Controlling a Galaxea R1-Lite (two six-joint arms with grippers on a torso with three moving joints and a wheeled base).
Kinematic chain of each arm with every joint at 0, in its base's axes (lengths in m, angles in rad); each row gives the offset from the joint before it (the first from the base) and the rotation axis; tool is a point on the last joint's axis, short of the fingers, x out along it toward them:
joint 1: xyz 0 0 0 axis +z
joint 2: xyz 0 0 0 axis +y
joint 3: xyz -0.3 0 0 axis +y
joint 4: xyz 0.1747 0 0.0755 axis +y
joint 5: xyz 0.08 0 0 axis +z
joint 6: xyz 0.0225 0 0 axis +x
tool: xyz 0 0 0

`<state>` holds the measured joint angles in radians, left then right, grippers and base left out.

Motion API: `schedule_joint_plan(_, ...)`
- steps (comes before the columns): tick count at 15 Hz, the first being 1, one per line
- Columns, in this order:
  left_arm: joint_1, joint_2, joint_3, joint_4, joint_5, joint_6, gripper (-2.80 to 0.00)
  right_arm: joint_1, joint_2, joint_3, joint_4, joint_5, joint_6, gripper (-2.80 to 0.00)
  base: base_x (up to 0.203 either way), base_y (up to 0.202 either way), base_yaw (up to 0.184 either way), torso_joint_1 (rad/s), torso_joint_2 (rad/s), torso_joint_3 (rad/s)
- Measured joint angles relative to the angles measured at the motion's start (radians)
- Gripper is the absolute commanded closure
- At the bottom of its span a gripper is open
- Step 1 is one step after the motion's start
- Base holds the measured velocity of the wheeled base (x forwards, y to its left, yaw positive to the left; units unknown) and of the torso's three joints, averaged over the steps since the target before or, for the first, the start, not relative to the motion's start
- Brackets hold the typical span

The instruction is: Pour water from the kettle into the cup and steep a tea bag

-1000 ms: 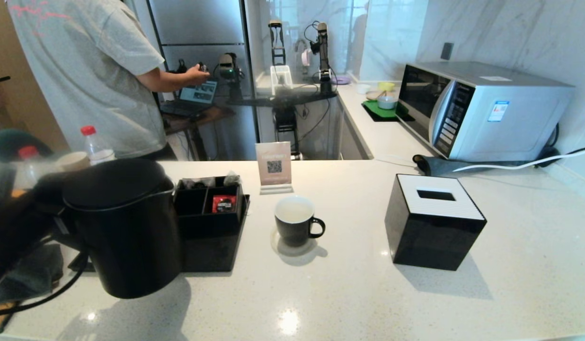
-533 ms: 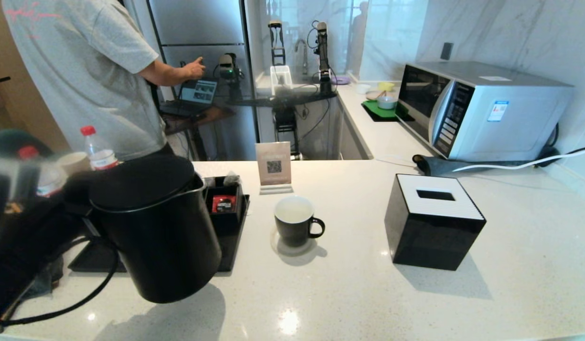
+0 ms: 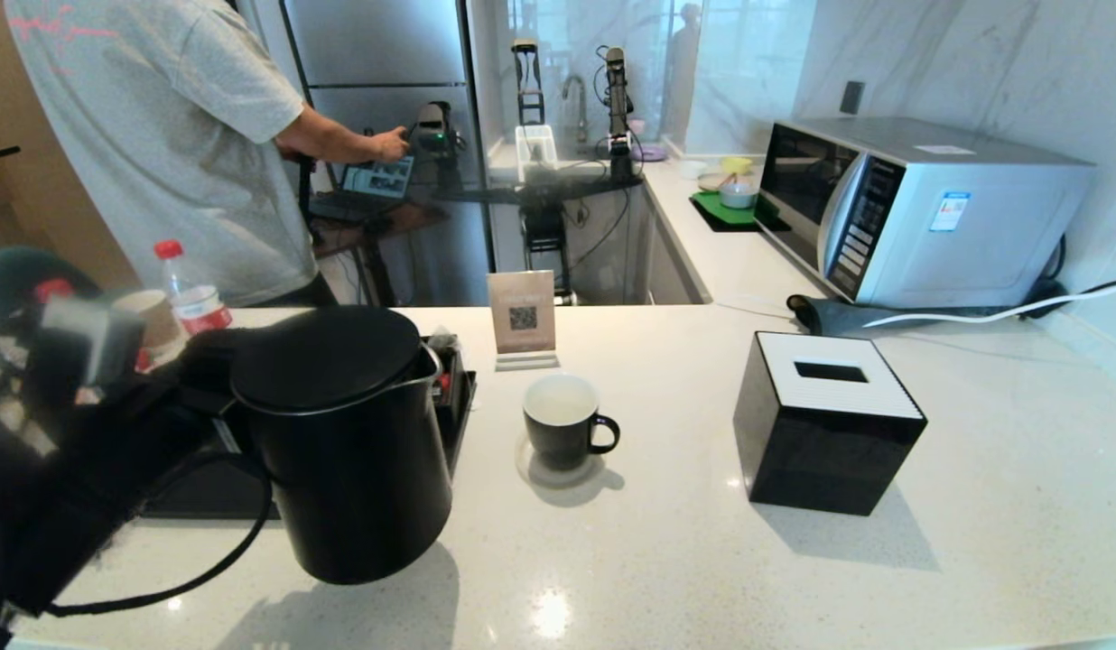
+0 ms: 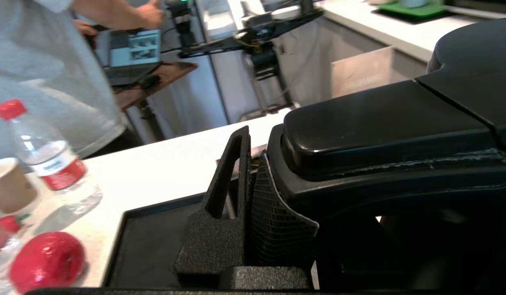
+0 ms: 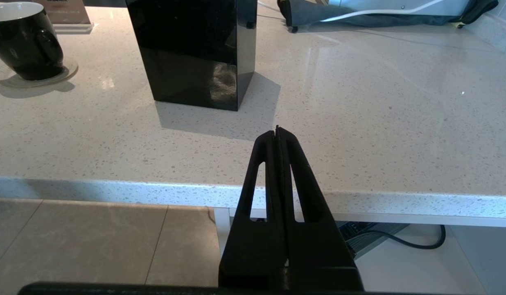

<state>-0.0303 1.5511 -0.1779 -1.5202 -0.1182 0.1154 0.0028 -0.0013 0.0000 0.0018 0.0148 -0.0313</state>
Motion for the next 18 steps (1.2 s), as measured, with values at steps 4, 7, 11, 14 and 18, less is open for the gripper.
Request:
schedule_joint_plan(4, -0.035, 0.032, -0.038, -0.001, 0.073, 0.033, 0.00, 0.000, 0.000, 0.000, 0.000, 0.000, 0.000, 0.00, 0.000, 0.000, 0.000, 0.000, 0.00, 0.000)
schedule_joint_plan(7, -0.086, 0.041, -0.046, -0.001, 0.146, 0.045, 0.00, 0.000, 0.000, 0.000, 0.000, 0.000, 0.000, 0.00, 0.000, 0.000, 0.000, 0.000, 0.00, 0.000)
schedule_joint_plan(11, -0.181, 0.046, -0.064, 0.001, 0.298, 0.088, 0.00, 0.000, 0.000, 0.000, 0.000, 0.000, 0.000, 0.00, 0.000, 0.000, 0.000, 0.000, 0.00, 0.000)
schedule_joint_plan(14, -0.249, 0.051, -0.090, 0.057, 0.414, 0.097, 0.00, 0.000, 0.000, 0.000, 0.000, 0.000, 0.000, 0.00, 0.000, 0.000, 0.000, 0.000, 0.00, 0.000)
schedule_joint_plan(18, -0.323, 0.054, -0.134, 0.124, 0.533, 0.137, 0.00, 0.000, 0.000, 0.000, 0.000, 0.000, 0.000, 0.00, 0.000, 0.000, 0.000, 0.000, 0.00, 0.000)
